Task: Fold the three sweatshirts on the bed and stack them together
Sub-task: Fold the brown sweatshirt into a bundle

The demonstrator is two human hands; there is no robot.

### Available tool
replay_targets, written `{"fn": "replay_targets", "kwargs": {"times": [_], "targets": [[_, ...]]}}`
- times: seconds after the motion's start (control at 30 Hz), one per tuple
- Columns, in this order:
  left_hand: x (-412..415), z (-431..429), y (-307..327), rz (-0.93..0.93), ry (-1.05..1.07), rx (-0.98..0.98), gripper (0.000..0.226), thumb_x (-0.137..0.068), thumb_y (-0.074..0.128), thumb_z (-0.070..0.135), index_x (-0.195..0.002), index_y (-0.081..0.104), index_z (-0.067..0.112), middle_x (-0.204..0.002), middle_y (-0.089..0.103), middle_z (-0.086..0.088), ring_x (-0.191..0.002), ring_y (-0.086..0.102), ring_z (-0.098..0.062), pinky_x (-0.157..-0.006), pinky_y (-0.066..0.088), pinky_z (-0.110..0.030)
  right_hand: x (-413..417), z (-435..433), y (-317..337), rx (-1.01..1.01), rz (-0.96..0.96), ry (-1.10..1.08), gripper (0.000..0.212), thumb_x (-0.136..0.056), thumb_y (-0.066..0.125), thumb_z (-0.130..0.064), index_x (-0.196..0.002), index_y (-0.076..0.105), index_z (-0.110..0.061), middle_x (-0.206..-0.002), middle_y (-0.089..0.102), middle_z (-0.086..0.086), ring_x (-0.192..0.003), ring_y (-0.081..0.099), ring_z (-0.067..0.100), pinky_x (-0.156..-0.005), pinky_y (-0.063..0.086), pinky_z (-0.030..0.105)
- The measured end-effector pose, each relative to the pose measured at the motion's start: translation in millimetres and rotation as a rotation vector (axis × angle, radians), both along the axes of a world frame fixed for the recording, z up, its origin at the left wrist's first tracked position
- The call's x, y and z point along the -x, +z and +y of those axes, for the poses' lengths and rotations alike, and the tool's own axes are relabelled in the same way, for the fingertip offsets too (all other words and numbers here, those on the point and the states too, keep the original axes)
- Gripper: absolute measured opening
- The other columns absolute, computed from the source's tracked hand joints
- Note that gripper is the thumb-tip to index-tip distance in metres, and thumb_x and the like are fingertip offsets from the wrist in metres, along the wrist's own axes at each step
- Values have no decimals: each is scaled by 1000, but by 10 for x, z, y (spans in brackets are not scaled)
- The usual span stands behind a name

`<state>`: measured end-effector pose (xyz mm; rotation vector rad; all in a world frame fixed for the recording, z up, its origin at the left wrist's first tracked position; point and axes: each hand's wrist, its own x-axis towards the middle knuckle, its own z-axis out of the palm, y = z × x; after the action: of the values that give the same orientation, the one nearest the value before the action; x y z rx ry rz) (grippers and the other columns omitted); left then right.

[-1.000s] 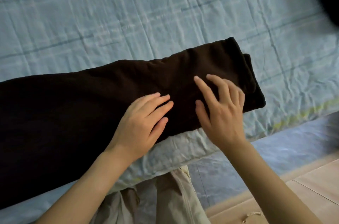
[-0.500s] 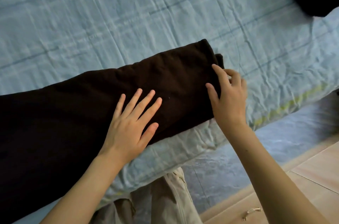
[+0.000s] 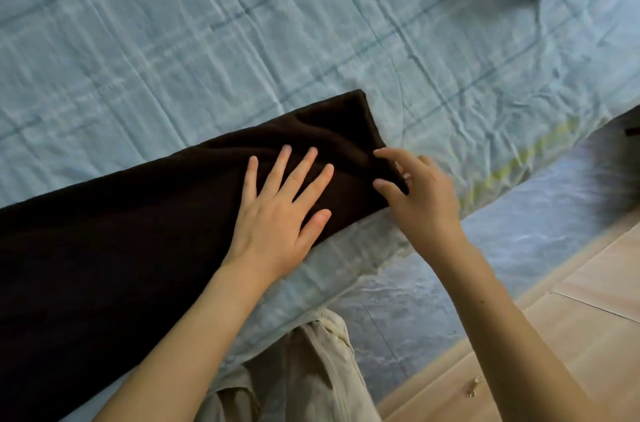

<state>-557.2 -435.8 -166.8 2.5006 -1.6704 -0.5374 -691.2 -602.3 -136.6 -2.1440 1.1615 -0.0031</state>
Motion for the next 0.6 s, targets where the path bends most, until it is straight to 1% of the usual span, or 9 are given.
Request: {"fn": "replay_targets", "kwargs": {"times": [0.03,0.07,0.13,0.2,0.27,0.37,0.43,0.5,0.6], "targets": [[22,6,-22,-9,-1,-39,60,-99,19,53,-156,17,34,-165,11,2,-152,2,-26,-119,-6,-55,-15,29,-28,9,15,8,37,-92,69,-20,-125,63,-34,-99,51,-4,-88,50,8,-86,48,32],[23,9,-23,-9,11,-42,60,-99,18,53,-156,17,34,-165,9,3,-152,1,-26,-119,-6,-54,-45,41,-31,90,-3,21,34,-92,68,-20,-125,63,-29,-107,52,1,-96,51,14,-90,48,37],[-8,-2,38,13,40,28,59,-100,22,51,-155,21,32,-165,12,3,-152,4,-25,-120,-4,-53,-165,65,-13,327,-97,55,35,-93,62,-23,-128,65,-21,-125,52,13,-115,50,28,-99,45,44],[-51,22,108,-18,72,128,57,-102,27,46,-155,25,27,-164,17,1,-152,9,-24,-121,-2,-50,-361,154,-7,433,-169,155,47,-96,53,-25,-142,54,-20,-146,46,15,-138,40,34,-114,34,47],[-148,121,134,-107,165,172,56,-103,29,43,-154,27,22,-163,21,-1,-151,14,-25,-121,0,-48,-578,284,-69,465,-177,311,51,-100,46,-29,-150,44,-23,-157,39,9,-149,27,30,-122,18,48],[-332,396,9,-211,307,74,58,-103,26,42,-155,25,19,-162,23,-4,-150,15,-29,-120,2,-53,-695,320,-294,474,-25,480,53,-104,35,-42,-156,32,-31,-163,28,0,-153,17,25,-124,6,46],[-396,537,-159,-181,319,8,59,-102,25,42,-156,20,21,-163,19,-4,-151,12,-29,-120,4,-56,-667,265,-471,492,55,507,55,-104,34,-46,-157,26,-34,-165,24,-3,-154,15,22,-125,5,46],[-444,567,-286,-140,313,4,59,-101,26,41,-157,17,22,-164,16,-3,-151,10,-28,-120,5,-56,-681,259,-548,503,72,489,56,-104,35,-47,-157,26,-34,-164,25,-3,-154,16,21,-125,6,46],[-485,574,-277,-132,312,47,59,-102,26,42,-157,16,23,-164,17,-3,-151,12,-28,-120,6,-55,-706,296,-454,465,-4,453,53,-103,40,-41,-155,33,-31,-163,30,-1,-152,20,23,-124,8,46]]}}
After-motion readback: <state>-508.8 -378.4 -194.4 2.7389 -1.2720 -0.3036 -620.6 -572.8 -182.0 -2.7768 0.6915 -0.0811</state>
